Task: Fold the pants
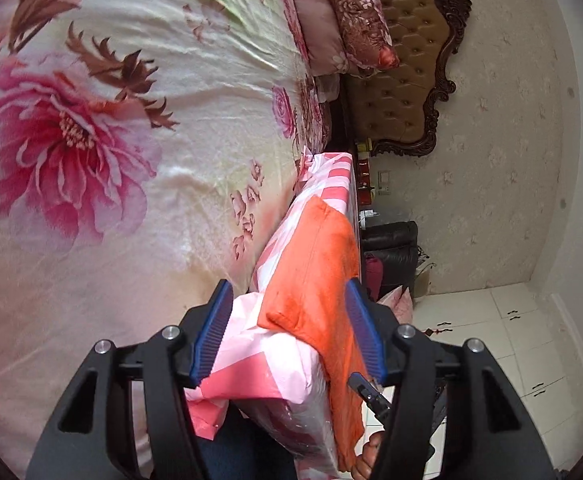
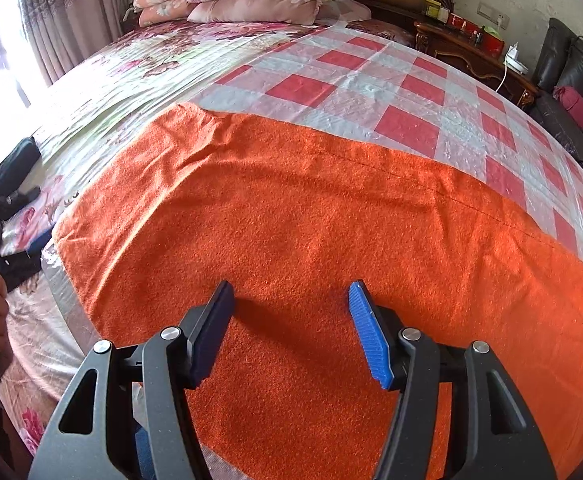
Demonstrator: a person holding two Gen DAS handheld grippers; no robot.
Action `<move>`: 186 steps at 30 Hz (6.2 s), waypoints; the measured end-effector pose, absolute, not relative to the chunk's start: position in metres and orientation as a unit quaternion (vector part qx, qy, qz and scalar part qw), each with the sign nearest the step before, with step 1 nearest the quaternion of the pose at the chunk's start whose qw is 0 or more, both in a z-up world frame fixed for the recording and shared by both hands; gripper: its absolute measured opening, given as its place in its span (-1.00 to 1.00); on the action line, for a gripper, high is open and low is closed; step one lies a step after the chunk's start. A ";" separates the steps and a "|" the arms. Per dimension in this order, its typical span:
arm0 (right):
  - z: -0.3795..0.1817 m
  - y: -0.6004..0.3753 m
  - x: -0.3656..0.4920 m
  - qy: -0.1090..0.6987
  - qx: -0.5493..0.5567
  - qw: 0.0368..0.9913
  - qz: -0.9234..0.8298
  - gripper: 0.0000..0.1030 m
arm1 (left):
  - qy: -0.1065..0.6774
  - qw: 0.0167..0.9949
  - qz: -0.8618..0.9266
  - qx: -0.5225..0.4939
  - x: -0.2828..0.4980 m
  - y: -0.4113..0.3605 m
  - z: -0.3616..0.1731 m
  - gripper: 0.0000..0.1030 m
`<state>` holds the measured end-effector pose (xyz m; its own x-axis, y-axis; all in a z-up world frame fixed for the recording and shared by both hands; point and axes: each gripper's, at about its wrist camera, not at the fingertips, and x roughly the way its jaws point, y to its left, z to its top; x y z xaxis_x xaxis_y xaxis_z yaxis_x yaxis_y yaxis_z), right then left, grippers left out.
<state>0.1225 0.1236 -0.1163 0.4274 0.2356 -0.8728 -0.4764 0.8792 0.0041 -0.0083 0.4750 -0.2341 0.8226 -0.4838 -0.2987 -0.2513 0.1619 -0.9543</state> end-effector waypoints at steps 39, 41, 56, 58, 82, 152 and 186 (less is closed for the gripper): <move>-0.115 -0.330 0.148 0.464 -0.015 0.868 -0.177 0.07 | 0.470 0.879 -0.078 -0.033 0.194 0.234 -0.114 -0.91; -0.111 -0.330 0.144 0.460 -0.011 0.870 -0.177 0.04 | 0.430 0.893 -0.074 -0.107 0.174 0.265 -0.096 -0.44; -0.081 -0.033 0.124 0.469 -0.018 0.863 0.185 0.11 | 0.292 0.677 -0.083 -0.671 -0.017 0.481 -0.256 0.22; -0.086 0.021 0.120 0.478 -0.046 0.848 0.223 0.08 | 0.289 0.655 -0.112 -0.689 -0.011 0.473 -0.269 0.22; -0.120 0.108 0.124 0.510 -0.120 0.837 0.159 0.22 | 0.272 0.702 -0.157 -0.640 0.022 0.454 -0.215 -0.78; -0.133 -0.035 0.215 0.577 0.227 0.745 0.245 -0.88 | 0.303 0.914 -0.100 0.250 0.010 -0.012 -0.124 -0.13; -0.124 -0.076 0.211 0.548 0.195 0.782 0.224 -0.68 | 0.306 0.887 -0.155 0.310 0.008 -0.050 -0.141 -0.77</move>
